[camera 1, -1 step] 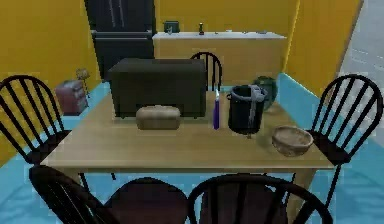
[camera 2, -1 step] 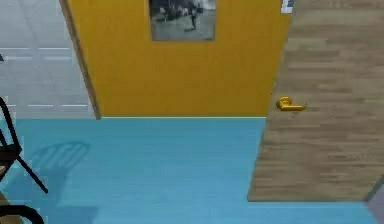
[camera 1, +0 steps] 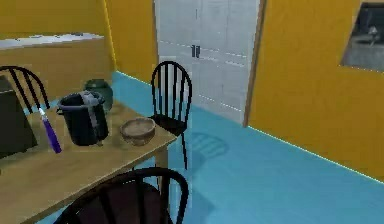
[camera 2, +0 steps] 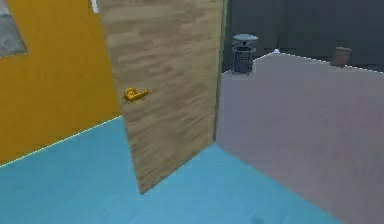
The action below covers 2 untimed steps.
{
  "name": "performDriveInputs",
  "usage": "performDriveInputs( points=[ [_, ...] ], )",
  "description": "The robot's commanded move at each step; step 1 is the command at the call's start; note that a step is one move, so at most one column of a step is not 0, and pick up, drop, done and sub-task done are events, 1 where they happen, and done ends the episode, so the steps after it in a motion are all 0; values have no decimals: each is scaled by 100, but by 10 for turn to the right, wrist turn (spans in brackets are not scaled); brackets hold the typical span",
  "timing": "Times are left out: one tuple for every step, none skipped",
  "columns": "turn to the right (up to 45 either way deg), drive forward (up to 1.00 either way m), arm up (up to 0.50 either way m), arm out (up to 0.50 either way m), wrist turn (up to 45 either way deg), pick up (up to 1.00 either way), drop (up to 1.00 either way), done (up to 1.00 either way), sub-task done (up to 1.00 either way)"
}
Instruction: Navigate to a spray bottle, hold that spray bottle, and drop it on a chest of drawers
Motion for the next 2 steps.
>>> performDriveInputs(
  points=[
    [450,0,0,0,0,0,0,0,0],
    [450,0,0,0,0,0,0,0,0]
  ],
)
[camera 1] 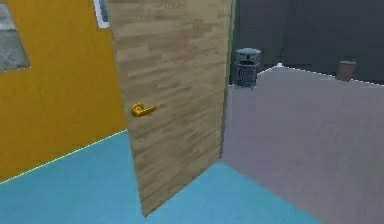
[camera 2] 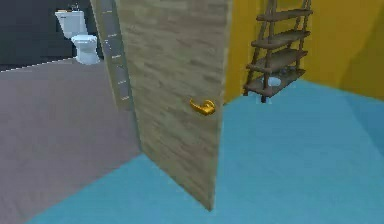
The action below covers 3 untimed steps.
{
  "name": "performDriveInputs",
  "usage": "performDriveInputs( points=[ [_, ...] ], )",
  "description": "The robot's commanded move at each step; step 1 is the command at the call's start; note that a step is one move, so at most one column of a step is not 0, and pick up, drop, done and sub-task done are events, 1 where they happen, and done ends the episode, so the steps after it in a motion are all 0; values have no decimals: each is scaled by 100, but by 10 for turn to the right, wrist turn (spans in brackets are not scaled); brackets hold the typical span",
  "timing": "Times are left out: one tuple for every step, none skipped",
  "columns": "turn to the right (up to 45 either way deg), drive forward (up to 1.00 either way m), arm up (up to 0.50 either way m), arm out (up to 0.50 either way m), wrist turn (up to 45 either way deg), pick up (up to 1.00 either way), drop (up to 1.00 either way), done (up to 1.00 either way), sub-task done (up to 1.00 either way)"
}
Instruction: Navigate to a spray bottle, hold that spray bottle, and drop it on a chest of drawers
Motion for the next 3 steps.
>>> performDriveInputs(
  points=[
    [360,0,0,0,0,0,0,0,0],
    [0,5,0,0,0,0,0,0,0],
    [-450,0,0,0,0,0,0,0,0]
  ],
)
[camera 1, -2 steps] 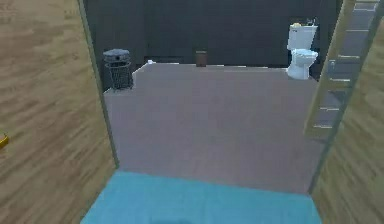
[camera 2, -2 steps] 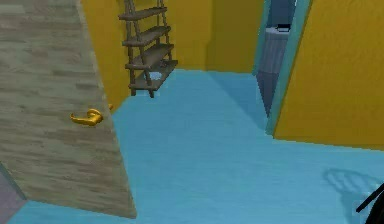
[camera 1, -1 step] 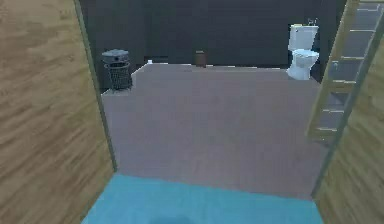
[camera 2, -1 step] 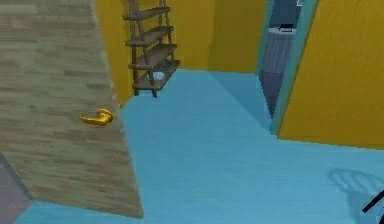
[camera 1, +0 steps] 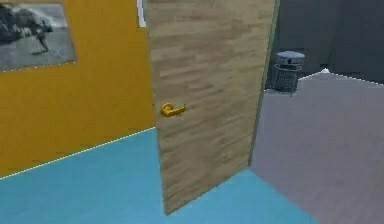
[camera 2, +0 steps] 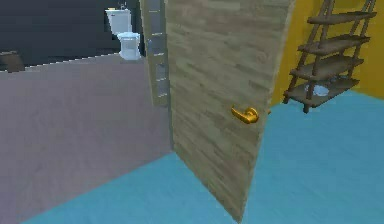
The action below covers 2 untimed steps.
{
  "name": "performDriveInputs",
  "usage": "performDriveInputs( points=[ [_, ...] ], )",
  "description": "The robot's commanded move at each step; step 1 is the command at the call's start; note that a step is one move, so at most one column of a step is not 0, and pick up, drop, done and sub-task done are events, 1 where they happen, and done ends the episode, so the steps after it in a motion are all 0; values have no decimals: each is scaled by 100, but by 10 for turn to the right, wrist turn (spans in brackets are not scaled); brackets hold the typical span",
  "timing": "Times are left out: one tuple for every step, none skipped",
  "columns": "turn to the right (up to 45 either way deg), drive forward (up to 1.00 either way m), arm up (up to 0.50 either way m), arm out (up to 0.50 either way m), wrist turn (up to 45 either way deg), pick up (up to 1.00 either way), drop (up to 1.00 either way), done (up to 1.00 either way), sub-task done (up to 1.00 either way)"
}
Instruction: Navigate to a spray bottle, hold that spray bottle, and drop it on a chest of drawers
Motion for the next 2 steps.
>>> performDriveInputs(
  points=[
    [-240,0,0,0,0,0,0,0,0],
    [0,55,0,0,0,0,0,0,0]
  ],
)
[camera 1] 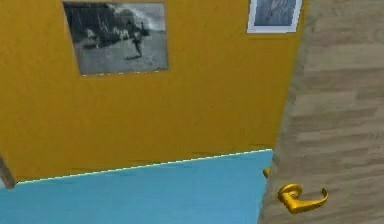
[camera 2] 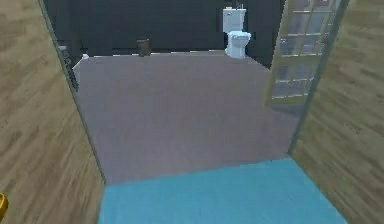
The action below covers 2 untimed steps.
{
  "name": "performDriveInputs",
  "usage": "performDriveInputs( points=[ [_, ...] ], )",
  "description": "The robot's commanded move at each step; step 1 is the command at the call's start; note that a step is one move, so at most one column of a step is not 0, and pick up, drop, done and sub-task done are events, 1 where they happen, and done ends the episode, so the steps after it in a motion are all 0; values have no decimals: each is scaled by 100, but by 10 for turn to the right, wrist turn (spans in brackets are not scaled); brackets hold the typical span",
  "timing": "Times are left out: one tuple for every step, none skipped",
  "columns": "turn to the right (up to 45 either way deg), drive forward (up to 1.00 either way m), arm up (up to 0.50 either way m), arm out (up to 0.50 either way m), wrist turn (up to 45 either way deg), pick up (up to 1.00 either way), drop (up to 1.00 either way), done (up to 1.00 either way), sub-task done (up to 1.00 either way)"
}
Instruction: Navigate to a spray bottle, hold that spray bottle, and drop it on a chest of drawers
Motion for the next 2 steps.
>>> performDriveInputs(
  points=[
    [-150,0,0,0,0,0,0,0,0],
    [0,5,0,0,0,0,0,0,0]
  ],
)
